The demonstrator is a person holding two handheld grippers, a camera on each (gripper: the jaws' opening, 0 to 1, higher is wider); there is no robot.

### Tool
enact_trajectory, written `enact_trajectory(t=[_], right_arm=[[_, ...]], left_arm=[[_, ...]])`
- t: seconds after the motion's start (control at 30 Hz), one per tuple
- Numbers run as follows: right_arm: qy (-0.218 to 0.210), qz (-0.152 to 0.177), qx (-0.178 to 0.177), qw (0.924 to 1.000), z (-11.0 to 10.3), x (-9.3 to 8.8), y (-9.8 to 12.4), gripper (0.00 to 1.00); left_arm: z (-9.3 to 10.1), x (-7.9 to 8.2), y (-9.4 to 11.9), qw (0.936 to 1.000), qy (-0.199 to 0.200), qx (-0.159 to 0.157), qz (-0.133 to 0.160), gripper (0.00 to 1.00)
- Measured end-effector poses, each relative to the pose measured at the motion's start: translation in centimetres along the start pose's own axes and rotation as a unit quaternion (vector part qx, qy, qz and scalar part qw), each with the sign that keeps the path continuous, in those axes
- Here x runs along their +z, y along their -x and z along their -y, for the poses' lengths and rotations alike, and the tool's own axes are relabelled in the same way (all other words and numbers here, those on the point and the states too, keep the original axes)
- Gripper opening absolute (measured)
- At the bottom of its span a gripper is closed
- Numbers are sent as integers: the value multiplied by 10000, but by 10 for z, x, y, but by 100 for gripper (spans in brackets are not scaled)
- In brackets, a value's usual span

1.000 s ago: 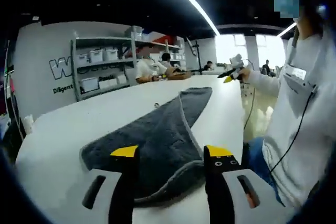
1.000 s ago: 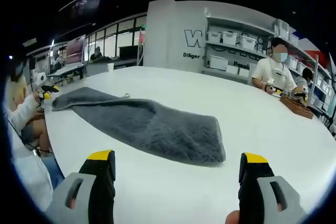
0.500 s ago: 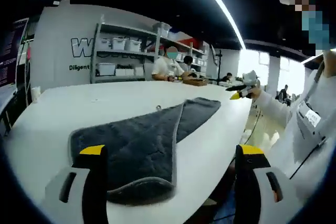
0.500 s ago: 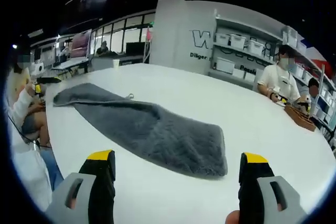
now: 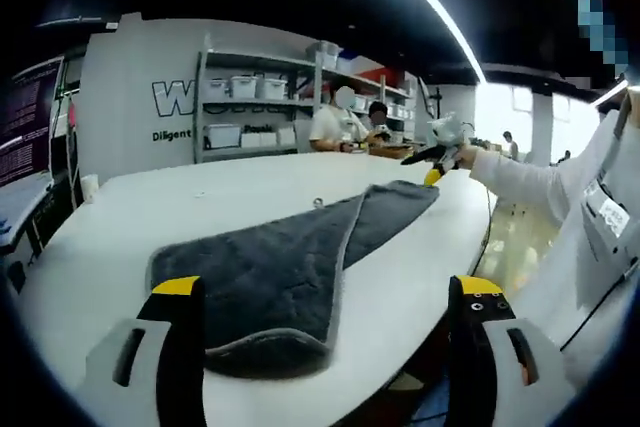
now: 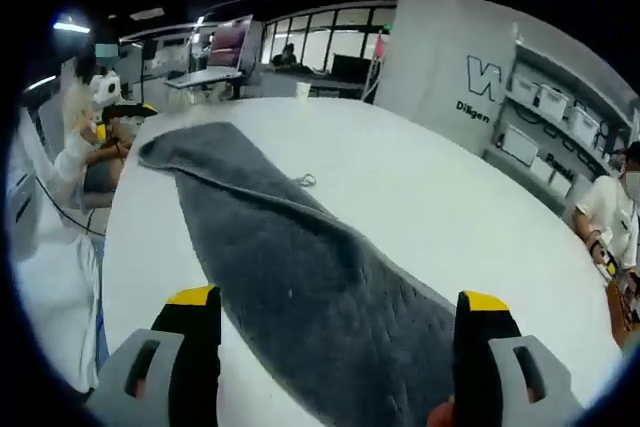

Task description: Open the folded towel by lifting each exposed corner and separating the folded layers until the towel lies flat within the target outline without major curled edges

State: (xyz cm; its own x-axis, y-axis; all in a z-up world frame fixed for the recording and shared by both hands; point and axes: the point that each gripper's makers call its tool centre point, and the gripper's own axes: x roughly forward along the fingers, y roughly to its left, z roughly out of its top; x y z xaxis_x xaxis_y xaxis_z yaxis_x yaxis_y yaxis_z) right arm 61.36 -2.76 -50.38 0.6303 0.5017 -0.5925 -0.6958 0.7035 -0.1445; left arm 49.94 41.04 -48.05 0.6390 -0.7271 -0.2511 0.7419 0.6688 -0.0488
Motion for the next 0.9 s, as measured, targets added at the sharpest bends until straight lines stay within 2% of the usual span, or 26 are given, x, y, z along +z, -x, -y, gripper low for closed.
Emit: enact_trajectory(t=[0.1, 0.2, 0.37, 0.53, 0.63, 0.73, 0.9], right_arm=[[-2, -92, 310, 9995, 6, 4, -31, 96], [-63, -178, 493, 9986, 8, 2, -51, 91], [-108, -190, 470, 9987, 15, -3, -69, 70], [252, -254, 536, 9979, 12, -9, -74, 36], [292, -288, 510, 9979, 11, -11, -74, 26], [479, -121, 543, 9973, 9, -7, -66, 0], [447, 53, 408, 9982, 6, 0, -47, 0]], left_arm=[[3, -2, 0, 10000, 67, -34, 26, 100], [3, -3, 0, 10000, 77, -47, 20, 100], [5, -3, 2, 9998, 138, -86, 63, 100], [2, -7, -1, 9998, 190, -100, 44, 100], [4, -9, -4, 9996, 247, -146, 44, 99], [5, -9, -5, 9994, 287, -188, 49, 99], [5, -9, -5, 9993, 303, -187, 60, 99]])
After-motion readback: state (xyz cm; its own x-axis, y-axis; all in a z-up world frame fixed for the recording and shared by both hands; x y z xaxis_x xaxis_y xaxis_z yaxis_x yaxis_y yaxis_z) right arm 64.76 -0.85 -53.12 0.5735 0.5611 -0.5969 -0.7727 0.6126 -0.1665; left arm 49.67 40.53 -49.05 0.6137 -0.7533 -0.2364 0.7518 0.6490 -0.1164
